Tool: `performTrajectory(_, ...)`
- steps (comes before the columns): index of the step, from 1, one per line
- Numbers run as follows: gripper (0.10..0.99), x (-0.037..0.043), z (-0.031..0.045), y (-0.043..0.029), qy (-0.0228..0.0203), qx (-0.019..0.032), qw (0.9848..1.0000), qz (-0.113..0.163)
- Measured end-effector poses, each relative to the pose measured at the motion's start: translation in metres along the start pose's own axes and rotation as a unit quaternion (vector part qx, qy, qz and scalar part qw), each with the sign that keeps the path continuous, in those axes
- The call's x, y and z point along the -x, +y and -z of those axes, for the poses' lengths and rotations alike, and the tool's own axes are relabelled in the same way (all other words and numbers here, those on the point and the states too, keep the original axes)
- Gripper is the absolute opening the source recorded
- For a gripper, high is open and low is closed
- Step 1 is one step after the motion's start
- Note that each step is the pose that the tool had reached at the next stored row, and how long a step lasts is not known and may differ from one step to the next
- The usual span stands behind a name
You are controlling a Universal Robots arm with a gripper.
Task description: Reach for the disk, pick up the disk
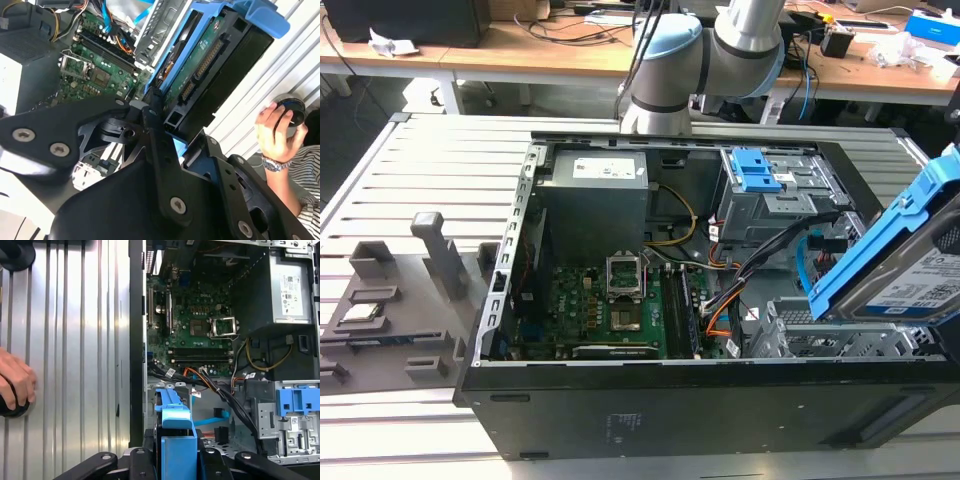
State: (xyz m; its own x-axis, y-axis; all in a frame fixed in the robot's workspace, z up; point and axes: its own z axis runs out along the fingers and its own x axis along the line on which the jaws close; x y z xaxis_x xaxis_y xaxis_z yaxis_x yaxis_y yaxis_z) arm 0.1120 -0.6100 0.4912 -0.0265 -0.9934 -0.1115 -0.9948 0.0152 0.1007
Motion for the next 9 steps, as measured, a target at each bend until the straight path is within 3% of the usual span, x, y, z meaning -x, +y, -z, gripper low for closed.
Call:
performTrajectory(4, 0.365, -0.0010, -0.0113, -0.0019, 0.0017, -0.0001, 1.0000, -0.001)
performTrajectory(8, 0.365, 0.0000, -0.0222, -0.0039, 0.0081, -0.0003, 1.0000, -0.001)
performTrajectory(9, 0.365, 0.0016, -0.0245, -0.0044, 0.0115, -0.0004, 0.9999, -0.002)
